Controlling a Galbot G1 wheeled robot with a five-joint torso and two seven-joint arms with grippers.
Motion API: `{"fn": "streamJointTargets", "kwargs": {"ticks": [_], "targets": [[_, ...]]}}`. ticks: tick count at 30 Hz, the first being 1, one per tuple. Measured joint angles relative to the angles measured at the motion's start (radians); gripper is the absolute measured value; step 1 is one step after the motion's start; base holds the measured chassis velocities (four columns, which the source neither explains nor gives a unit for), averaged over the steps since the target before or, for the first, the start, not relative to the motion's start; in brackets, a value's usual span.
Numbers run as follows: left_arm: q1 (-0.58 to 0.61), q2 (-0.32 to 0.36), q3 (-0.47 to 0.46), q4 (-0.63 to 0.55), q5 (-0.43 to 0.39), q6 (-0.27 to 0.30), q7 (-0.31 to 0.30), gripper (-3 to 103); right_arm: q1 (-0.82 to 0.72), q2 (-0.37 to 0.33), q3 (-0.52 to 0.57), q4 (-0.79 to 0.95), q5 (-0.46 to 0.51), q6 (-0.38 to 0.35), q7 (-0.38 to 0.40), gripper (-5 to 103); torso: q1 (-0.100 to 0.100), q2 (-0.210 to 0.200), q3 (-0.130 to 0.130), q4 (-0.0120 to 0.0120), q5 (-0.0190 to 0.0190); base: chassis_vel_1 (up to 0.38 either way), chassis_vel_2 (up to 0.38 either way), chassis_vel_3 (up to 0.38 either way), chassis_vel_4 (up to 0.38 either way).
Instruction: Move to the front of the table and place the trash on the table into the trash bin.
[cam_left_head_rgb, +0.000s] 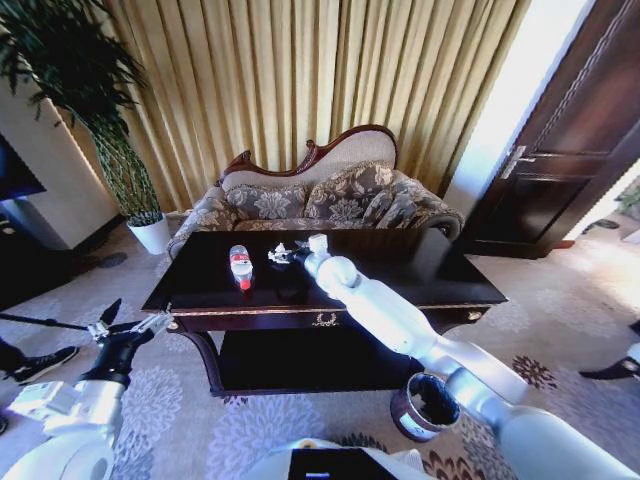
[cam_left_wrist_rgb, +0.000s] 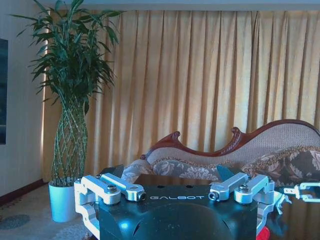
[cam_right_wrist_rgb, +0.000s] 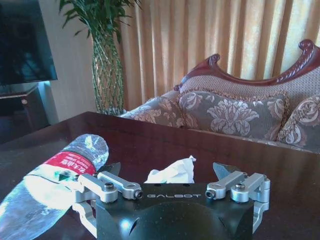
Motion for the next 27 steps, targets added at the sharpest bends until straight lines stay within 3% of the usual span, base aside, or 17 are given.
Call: {"fn": "streamJointTargets", "kwargs": {"ticks": [7,21,24,26,27], "targets": [[0.001,-0.007,-0.01,0.0,0.001,-0.011,0.001,100,0.002,0.05,0.009,-0.076,-0.041,0.002,0.001,100,0.0,0.0,0.0,0.0001,0.0,0.0,0.0,0.0,0.0],[-0.006,-0.01,-0.007,0.0,-0.001,-0.012,0.001,100,-0.011,0.085,0.027,-0.141,-0.078,0.015,0.004,102,0.0,0.0,0.0,0.0,0.0001,0.0,0.0,0.0,0.0],[-0.007,-0.009,-0.007,0.0,-0.002,-0.013,0.001,100,-0.012,0.086,0.028,-0.146,-0.079,0.03,0.006,88,0.0,0.0,0.0,0.0001,0.0,0.0,0.0,0.0,0.0],[-0.007,-0.009,-0.007,0.0,-0.002,-0.013,0.001,100,-0.012,0.086,0.028,-0.146,-0.079,0.031,0.007,88,0.0,0.0,0.0,0.0,0.0,0.0,0.0,0.0,0.0],[-0.007,-0.009,-0.007,0.0,-0.003,-0.013,0.001,100,-0.012,0.086,0.027,-0.146,-0.079,0.031,0.007,82,0.0,0.0,0.0,0.0,0.0001,0.0,0.0,0.0,0.0]]}}
